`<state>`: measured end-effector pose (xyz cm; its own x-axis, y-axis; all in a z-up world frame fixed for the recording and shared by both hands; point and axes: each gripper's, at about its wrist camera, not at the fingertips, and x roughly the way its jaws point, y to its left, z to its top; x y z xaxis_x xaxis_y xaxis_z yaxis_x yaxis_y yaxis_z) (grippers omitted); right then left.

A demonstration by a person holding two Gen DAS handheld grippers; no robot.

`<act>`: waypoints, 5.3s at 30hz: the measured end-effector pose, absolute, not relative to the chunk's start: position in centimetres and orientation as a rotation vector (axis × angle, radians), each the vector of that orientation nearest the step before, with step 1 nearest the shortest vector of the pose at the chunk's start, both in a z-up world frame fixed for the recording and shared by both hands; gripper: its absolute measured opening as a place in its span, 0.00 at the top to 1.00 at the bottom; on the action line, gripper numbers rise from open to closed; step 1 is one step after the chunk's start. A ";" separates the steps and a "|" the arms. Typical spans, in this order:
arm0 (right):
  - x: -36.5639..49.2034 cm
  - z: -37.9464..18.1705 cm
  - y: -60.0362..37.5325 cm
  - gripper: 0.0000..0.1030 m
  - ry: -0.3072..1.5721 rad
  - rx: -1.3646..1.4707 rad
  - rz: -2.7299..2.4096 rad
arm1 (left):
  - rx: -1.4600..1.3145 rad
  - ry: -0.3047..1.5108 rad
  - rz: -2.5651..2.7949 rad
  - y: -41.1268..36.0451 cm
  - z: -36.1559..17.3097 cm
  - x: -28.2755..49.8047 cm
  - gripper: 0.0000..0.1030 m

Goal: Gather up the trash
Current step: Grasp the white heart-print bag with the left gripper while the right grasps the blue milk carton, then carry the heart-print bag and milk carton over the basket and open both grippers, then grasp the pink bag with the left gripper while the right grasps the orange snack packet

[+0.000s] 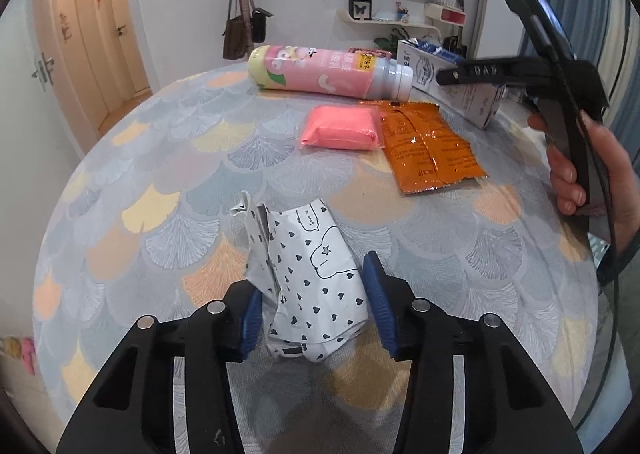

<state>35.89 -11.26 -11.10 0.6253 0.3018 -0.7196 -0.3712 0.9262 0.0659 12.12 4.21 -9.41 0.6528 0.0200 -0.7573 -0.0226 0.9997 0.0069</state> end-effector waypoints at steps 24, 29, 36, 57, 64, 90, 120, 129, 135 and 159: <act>23.2 -3.7 -20.1 0.66 0.631 0.074 0.321 | -0.084 0.650 -0.181 3.0 -2.7 10.5 0.81; 20.4 -1.7 -25.0 0.66 0.555 0.112 0.199 | -0.048 0.591 -0.266 -0.2 -0.2 11.4 0.81; 17.3 -0.6 -31.9 0.66 0.501 0.173 0.026 | 0.030 0.547 -0.411 -7.7 2.1 13.2 0.81; 18.5 -10.6 -45.4 0.65 0.749 0.454 -0.256 | 0.018 0.797 -0.719 -27.0 -4.7 23.9 0.81; 19.5 -12.5 -46.6 0.65 0.808 0.485 -0.265 | 0.038 0.890 -0.742 -28.6 -8.2 25.5 0.63; 19.7 -5.7 -36.8 0.57 0.708 0.335 -0.089 | -0.069 0.683 -0.568 -14.8 -1.0 20.6 0.40; 26.3 -7.4 -12.2 0.45 0.873 0.111 0.372 | -0.151 0.921 -0.123 6.0 -9.6 25.2 0.42; 28.1 -10.0 -9.2 0.25 0.944 0.125 0.397 | -0.251 0.773 -0.037 10.3 -8.2 23.0 0.47; 29.4 -12.8 -6.1 0.21 0.997 0.084 0.380 | -0.390 0.704 0.010 13.7 -8.4 21.8 0.47; 22.9 -10.8 -6.6 0.67 0.850 -0.018 0.359 | -0.228 0.621 0.001 9.4 -6.5 20.1 0.47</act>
<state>22.90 -6.56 -10.75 0.6037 0.3032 -0.7373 -0.3177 0.9398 0.1263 20.06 9.37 -6.54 0.8140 -0.0678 -0.5769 -0.0688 0.9749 -0.2118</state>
